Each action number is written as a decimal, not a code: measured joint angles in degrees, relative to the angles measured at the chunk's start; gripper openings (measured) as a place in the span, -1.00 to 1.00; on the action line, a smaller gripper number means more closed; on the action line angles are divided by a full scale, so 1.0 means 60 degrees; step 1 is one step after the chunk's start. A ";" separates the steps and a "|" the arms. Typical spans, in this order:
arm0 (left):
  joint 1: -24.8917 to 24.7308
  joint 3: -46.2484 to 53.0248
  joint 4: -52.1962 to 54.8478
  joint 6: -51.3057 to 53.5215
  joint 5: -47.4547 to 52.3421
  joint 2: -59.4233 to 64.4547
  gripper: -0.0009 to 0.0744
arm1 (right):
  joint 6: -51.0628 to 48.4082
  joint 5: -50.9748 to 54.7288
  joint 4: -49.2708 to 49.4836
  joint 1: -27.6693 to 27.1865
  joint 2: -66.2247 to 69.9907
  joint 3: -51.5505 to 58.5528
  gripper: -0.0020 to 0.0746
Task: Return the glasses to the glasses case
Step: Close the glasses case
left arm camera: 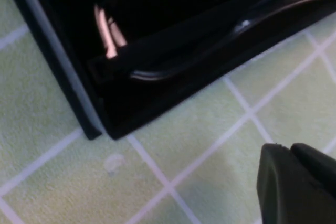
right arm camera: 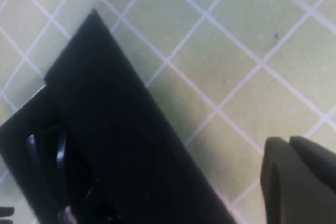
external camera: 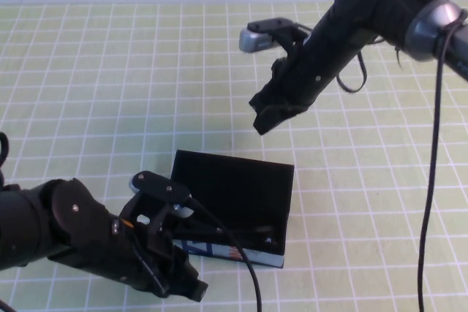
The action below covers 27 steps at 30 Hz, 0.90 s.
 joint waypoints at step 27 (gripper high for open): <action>0.0000 0.0000 -0.0500 0.0031 -0.1249 0.0386 -0.98 | -0.0225 -0.0110 0.1413 0.0895 0.0919 0.0066 -0.99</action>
